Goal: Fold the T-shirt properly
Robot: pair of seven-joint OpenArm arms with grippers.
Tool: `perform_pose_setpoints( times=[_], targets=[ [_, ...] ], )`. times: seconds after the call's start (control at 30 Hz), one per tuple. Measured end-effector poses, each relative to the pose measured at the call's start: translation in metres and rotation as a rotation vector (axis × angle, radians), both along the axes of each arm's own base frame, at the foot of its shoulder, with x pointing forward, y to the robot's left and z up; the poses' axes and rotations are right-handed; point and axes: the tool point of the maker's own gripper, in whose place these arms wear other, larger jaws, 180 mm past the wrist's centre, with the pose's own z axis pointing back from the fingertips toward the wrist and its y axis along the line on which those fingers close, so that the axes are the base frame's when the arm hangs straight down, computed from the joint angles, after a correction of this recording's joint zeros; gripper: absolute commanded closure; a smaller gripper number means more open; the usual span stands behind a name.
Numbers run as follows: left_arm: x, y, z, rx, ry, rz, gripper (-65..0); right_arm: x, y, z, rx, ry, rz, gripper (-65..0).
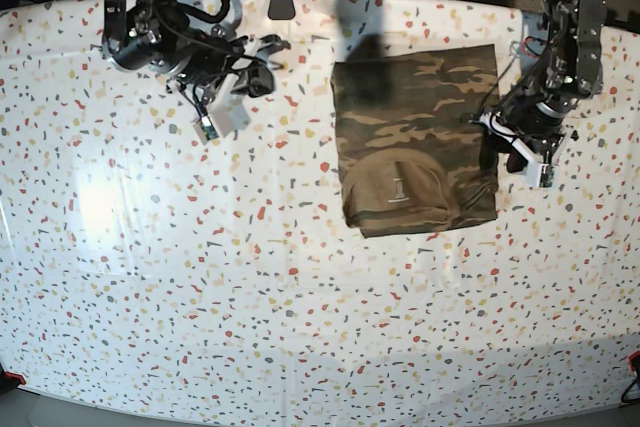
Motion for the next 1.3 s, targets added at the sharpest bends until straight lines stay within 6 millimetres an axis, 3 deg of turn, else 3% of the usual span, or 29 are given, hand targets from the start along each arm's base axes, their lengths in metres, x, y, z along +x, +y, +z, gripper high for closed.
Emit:
perform_pose_setpoints(
  times=[0.13,0.23,0.33,0.5,0.63,0.77,0.9,1.1,1.23,1.3],
  targets=[
    [0.0,-0.01,0.032,-0.024,-0.051,-0.035,-26.6,0.0,0.0,0.003,-0.007,-0.005,0.006,0.0],
    [0.0,-0.024,0.073,-0.001,-0.16,-0.095,-26.6,0.005,0.002,0.017,-0.014,-0.053,0.014,0.0],
    [-0.018,-0.036,0.097,0.0,-0.208,-0.134,-26.6,0.004,0.006,0.041,-0.017,-0.123,0.028,0.0],
    [-0.052,-0.034,0.117,-0.013,-0.268,-0.121,-26.6,-0.025,0.012,0.056,-0.026,-0.134,0.052,0.0],
    [-0.085,-0.011,0.101,0.026,-0.192,-0.07,-26.6,-0.053,0.003,0.05,-0.045,-0.075,0.033,0.0],
    [-0.12,0.003,0.089,0.02,-0.144,-0.029,-26.6,-0.078,-0.021,0.041,-0.056,-0.016,-0.047,0.0],
    [-0.161,0.019,0.072,0.055,-0.034,-0.001,-26.6,-0.119,-0.046,0.033,-0.062,0.095,-0.125,0.0],
    [-0.218,0.021,0.052,0.092,0.119,-0.025,-26.6,-0.182,-0.067,0.026,-0.098,0.258,-0.183,0.0],
    [-0.236,0.026,0.042,0.107,0.168,-0.023,-26.6,-0.213,-0.076,0.019,-0.165,0.342,-0.169,0.0],
    [-0.249,0.032,0.027,0.103,0.213,-0.017,-26.6,-0.224,-0.082,0.01,-0.192,0.383,-0.172,0.0]
  ],
)
